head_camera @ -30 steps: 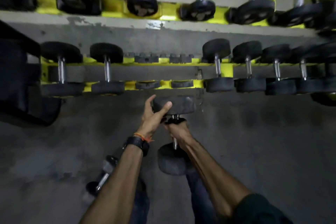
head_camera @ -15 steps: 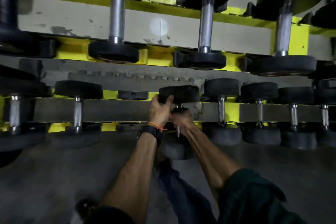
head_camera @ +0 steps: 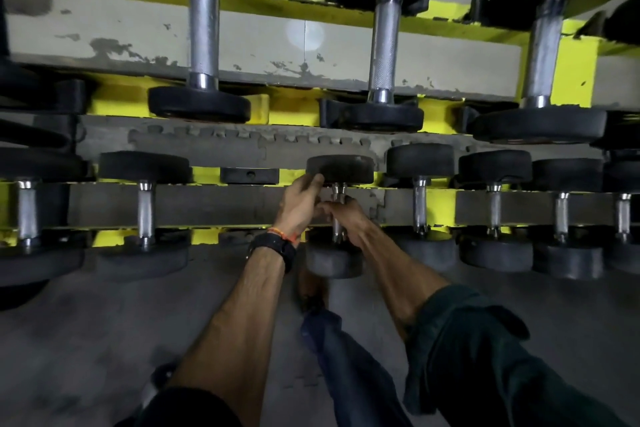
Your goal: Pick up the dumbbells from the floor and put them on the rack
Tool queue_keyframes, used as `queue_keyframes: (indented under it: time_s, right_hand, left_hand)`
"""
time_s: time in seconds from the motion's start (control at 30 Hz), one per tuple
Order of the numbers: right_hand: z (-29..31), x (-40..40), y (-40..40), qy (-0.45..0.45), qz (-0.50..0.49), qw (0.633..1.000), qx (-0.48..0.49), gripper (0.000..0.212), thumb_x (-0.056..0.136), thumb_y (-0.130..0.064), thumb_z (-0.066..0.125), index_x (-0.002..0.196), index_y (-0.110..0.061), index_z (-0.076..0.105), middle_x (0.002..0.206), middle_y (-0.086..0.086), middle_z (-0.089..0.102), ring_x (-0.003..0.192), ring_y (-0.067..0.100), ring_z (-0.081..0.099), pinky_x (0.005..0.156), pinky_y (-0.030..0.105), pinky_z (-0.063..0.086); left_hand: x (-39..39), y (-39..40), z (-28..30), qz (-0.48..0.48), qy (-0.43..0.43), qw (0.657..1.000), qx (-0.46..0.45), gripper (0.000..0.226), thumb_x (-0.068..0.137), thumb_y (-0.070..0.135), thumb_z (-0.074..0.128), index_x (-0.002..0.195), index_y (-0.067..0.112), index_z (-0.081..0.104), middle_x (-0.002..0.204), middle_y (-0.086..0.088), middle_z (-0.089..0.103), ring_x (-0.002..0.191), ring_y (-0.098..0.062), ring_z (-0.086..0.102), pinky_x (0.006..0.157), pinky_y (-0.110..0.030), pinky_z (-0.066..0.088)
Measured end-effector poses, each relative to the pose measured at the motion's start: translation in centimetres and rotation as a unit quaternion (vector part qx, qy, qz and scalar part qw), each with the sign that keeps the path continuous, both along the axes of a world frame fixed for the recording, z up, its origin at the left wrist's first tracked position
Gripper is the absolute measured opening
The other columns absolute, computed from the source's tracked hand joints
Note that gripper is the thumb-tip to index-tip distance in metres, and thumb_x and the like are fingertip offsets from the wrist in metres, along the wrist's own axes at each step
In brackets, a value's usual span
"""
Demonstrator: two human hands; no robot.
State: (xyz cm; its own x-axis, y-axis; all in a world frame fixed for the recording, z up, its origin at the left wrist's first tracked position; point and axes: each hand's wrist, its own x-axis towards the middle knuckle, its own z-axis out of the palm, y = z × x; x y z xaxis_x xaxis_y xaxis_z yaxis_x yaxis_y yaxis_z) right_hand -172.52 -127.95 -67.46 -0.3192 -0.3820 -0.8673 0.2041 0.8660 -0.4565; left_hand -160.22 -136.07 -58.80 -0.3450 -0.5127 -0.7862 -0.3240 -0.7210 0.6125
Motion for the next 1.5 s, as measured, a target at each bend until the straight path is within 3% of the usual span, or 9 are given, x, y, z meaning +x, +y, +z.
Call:
queue_keyframes:
  time_s: [0.1, 0.3, 0.7, 0.9, 0.97, 1.13, 1.27, 1.37, 1.5]
  right_hand:
    - [4.4, 1.7, 1.3, 0.008, -0.011, 1.000, -0.022, 0.055, 0.097, -0.033, 0.075, 0.144, -0.013, 0.055, 0.131, 0.009, 0.067, 0.110, 0.022, 0.064, 0.103, 0.039, 0.054]
    - [17.2, 12.9, 5.7, 0.029, 0.029, 0.990, -0.133, 0.060, 0.100, -0.044, 0.069, 0.152, -0.024, 0.050, 0.140, -0.003, 0.062, 0.123, 0.011, 0.059, 0.111, 0.037, 0.048]
    - [35.4, 42.9, 18.3, 0.031, 0.109, 0.973, -0.201, 0.052, 0.099, -0.039, 0.073, 0.145, -0.024, 0.056, 0.135, -0.004, 0.065, 0.120, 0.010, 0.062, 0.109, 0.032, 0.049]
    - [33.4, 54.1, 25.7, 0.072, 0.125, 0.979, -0.141, 0.039, 0.089, -0.036, 0.085, 0.125, -0.032, 0.069, 0.112, -0.002, 0.076, 0.106, 0.016, 0.074, 0.104, 0.045, 0.058]
    - [31.9, 55.9, 27.2, 0.059, 0.124, 0.983, -0.122, 0.040, 0.089, -0.035, 0.085, 0.125, -0.029, 0.070, 0.110, -0.002, 0.076, 0.105, 0.014, 0.074, 0.104, 0.042, 0.058]
    - [29.5, 59.0, 29.3, 0.037, 0.078, 0.990, -0.116, 0.036, 0.090, -0.035, 0.084, 0.123, -0.029, 0.072, 0.109, -0.001, 0.077, 0.102, 0.013, 0.074, 0.101, 0.037, 0.059]
    - [24.9, 61.8, 30.0, 0.001, 0.029, 0.994, -0.103, 0.043, 0.075, -0.061, 0.084, 0.111, -0.041, 0.074, 0.104, -0.008, 0.079, 0.094, 0.006, 0.076, 0.088, 0.029, 0.061]
    - [22.2, 65.2, 30.4, -0.040, 0.003, 0.995, -0.089, 0.019, 0.095, -0.038, 0.077, 0.113, -0.032, 0.071, 0.108, 0.003, 0.077, 0.085, 0.010, 0.073, 0.077, 0.027, 0.056]
    - [18.1, 69.8, 30.4, -0.086, -0.030, 0.995, -0.035, 0.017, 0.105, -0.021, 0.063, 0.121, -0.020, 0.070, 0.101, 0.007, 0.077, 0.084, 0.016, 0.072, 0.077, 0.027, 0.057]
  left_hand:
    - [2.4, 1.0, 4.2, 0.012, 0.028, 0.999, 0.015, 0.049, 0.111, 0.032, 0.053, 0.154, 0.012, 0.049, 0.141, -0.002, 0.058, 0.106, -0.015, 0.069, 0.086, -0.026, 0.058]
    - [13.4, 6.0, 10.6, 0.040, 0.051, 0.998, -0.013, 0.038, 0.109, 0.035, 0.054, 0.143, 0.021, 0.060, 0.139, -0.009, 0.067, 0.122, -0.021, 0.069, 0.101, -0.039, 0.058]
    - [47.4, 19.3, 24.6, 0.034, 0.008, 0.988, -0.148, 0.027, 0.109, 0.033, 0.057, 0.133, 0.025, 0.066, 0.125, -0.007, 0.075, 0.106, -0.018, 0.073, 0.080, -0.027, 0.055]
    - [59.2, 26.7, 27.0, 0.069, -0.014, 0.988, -0.138, 0.019, 0.107, 0.025, 0.061, 0.124, 0.026, 0.070, 0.121, -0.010, 0.077, 0.113, -0.031, 0.073, 0.086, -0.033, 0.057]
    - [60.9, 28.1, 26.7, 0.081, -0.010, 0.989, -0.127, 0.018, 0.106, 0.023, 0.063, 0.122, 0.026, 0.072, 0.120, -0.009, 0.078, 0.115, -0.034, 0.072, 0.089, -0.036, 0.059]
    - [64.3, 29.9, 25.3, 0.099, -0.013, 0.989, -0.105, 0.019, 0.106, 0.017, 0.062, 0.121, 0.021, 0.073, 0.115, -0.008, 0.079, 0.095, -0.015, 0.073, 0.072, -0.016, 0.057]
    - [66.1, 30.3, 22.6, 0.109, -0.021, 0.989, -0.100, 0.022, 0.107, 0.008, 0.058, 0.126, 0.007, 0.069, 0.101, -0.010, 0.075, 0.076, -0.011, 0.069, 0.063, -0.013, 0.056]
    - [68.0, 30.6, 19.4, 0.081, -0.031, 0.991, -0.099, 0.024, 0.107, 0.007, 0.057, 0.128, 0.005, 0.068, 0.099, -0.005, 0.076, 0.085, -0.020, 0.067, 0.063, -0.012, 0.055]
    - [70.6, 30.3, 15.3, 0.025, -0.028, 0.994, -0.101, 0.019, 0.106, 0.007, 0.060, 0.118, 0.014, 0.072, 0.104, -0.008, 0.078, 0.096, -0.019, 0.073, 0.070, -0.014, 0.056]
